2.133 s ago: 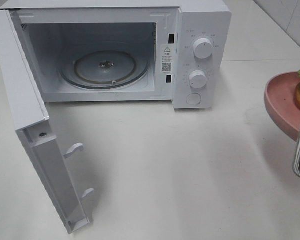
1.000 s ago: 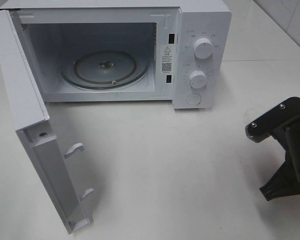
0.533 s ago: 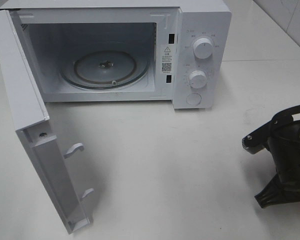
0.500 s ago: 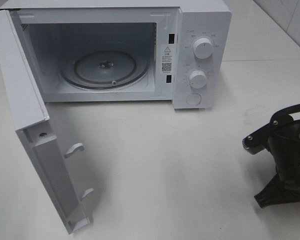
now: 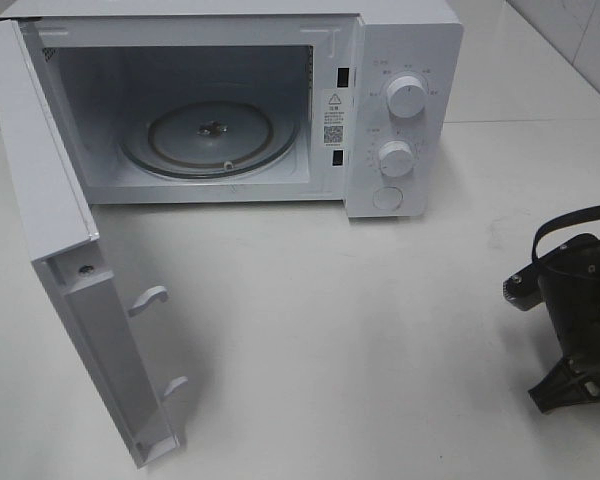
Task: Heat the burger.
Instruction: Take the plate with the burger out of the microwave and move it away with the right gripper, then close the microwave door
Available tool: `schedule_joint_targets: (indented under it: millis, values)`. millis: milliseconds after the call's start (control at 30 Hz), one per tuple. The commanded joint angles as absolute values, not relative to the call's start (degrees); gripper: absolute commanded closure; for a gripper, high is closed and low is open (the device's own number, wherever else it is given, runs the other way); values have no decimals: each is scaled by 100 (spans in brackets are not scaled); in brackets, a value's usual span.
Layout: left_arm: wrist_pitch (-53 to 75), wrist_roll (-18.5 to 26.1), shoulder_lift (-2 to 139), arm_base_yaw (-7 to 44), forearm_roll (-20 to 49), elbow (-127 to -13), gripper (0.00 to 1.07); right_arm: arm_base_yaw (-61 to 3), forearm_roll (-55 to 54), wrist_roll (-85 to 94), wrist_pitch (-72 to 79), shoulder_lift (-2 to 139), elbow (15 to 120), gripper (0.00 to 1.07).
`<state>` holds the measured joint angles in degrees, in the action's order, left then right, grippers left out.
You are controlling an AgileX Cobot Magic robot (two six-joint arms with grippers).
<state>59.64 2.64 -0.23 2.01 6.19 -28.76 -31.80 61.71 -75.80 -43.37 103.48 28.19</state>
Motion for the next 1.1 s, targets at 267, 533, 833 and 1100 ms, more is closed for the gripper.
schedule_joint_targets:
  millis: [267, 533, 833, 1100]
  values:
    - [5947, 269, -138, 183, 630, -2871, 7, -3157, 5443, -6446, -4635, 9941, 3214, 60]
    - [5947, 269, -138, 183, 630, -2871, 7, -3157, 3804, -4389, -4269, 8514, 3564, 54]
    - [5947, 269, -138, 183, 630, -2871, 7, -3157, 1581, -1444, -4057, 7299, 3879, 24]
    - [5947, 269, -138, 183, 630, -2871, 7, -3157, 1083, -1083, -4824, 6383, 4228, 26]
